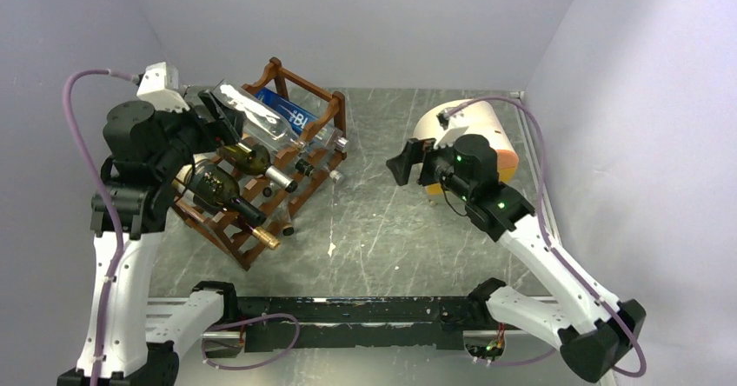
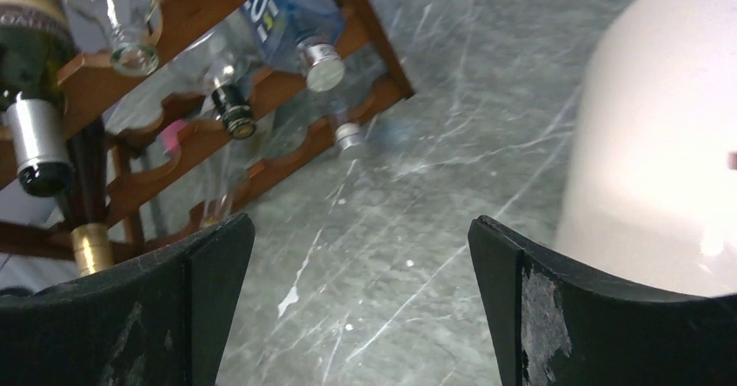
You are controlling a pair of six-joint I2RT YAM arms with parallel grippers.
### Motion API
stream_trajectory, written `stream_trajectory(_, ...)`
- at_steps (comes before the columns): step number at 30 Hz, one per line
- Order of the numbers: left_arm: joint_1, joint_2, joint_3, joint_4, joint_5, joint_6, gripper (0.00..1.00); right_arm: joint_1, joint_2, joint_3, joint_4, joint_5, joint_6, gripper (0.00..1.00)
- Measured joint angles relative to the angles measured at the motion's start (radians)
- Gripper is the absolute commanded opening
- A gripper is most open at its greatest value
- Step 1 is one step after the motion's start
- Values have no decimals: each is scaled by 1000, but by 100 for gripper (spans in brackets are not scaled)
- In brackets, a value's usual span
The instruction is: Take the wine bottle off the wine rack
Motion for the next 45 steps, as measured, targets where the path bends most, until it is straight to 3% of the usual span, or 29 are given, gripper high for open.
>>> stream_trajectory(7,3,74,56,-132,0,20,93,37,183,116,8,-162,-29,100)
stream_trajectory(15,3,35,56,-161,7,20,93,203,377,293,94,-236,-60,99)
stream_trajectory(23,3,18,57,-169,14,20,93,297,608,562,104,-190,-164,93)
stream_trajectory(33,3,-39,52,-175,21,20,93,352,867,885,-5,-94,-321,91)
stream_trajectory(45,3,-57,25,-187,21,19,93,357,1027,1022,-61,-79,-434,91)
